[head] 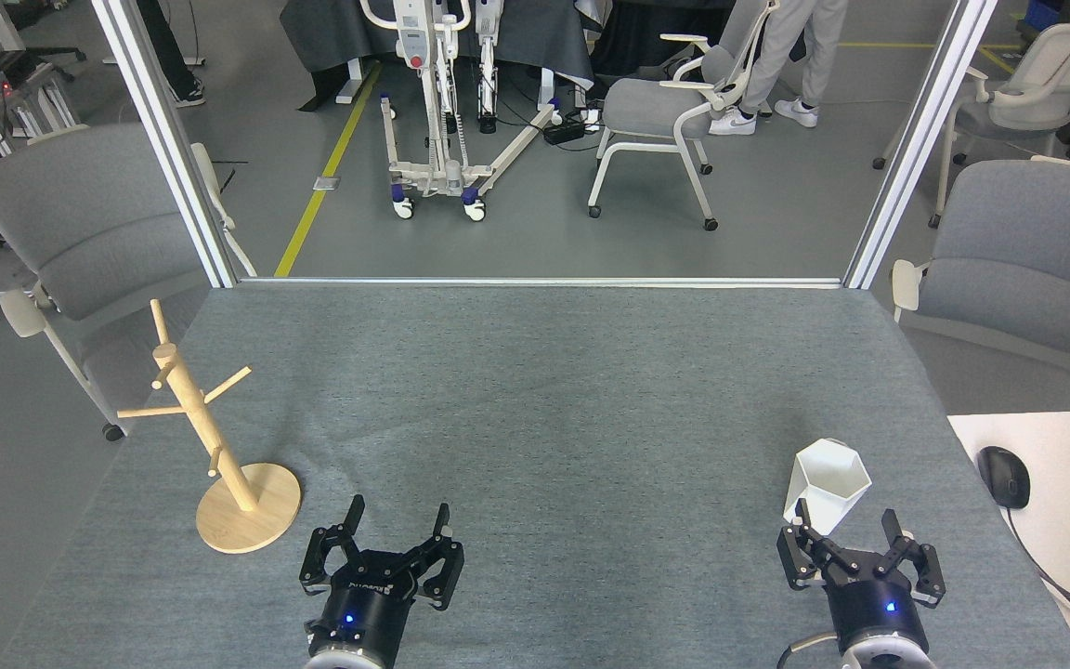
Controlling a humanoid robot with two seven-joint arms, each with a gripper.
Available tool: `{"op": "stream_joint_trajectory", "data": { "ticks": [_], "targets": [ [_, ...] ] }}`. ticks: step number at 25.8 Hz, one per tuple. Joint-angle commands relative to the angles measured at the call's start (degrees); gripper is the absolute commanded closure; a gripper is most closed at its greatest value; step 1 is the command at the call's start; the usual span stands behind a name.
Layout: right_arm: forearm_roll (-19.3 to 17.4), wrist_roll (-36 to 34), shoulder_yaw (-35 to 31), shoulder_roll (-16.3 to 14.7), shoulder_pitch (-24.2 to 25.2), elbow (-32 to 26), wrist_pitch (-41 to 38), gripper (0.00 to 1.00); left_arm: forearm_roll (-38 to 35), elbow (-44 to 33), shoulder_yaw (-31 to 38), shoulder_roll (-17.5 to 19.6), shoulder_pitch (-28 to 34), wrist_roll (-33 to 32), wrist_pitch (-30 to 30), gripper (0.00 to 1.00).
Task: Hang cup on storage rack
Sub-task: 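Move the right gripper toward the white hexagonal cup and open it, then close the right gripper on the white cup's rim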
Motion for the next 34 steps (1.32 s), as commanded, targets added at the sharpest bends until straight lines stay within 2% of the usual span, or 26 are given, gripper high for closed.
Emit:
{"op": "stream_joint_trajectory", "data": {
  "ticks": [1,3,13,34],
  "targets": [
    [-2.98,-2.75,-0.68,-1.95,-1.40,3.60,-1.73,0.00,-0.08,0.18,-0.21,0.00,-0.03,0.03,0.27,0.00],
    [-4.12,-4.07,-0.68,-3.10,-1.75,4.74,-3.31,0.00,-0.08,0.18,-0.21,0.00,-0.03,0.03,0.36,0.00],
    [-3.95,-4.16,-0.50,-4.42,-3.51,7.82,-5.95,0.00,-0.08,1.06,-0.12,-0.18,-0.47,-0.32,0.62,0.00],
    [-4.03,-4.25,0.37,-5.21,-5.79,11.86,-7.26,0.00,-0.17,3.43,-0.12,-0.18,-0.56,-0.41,0.80,0.00]
  ]
}}
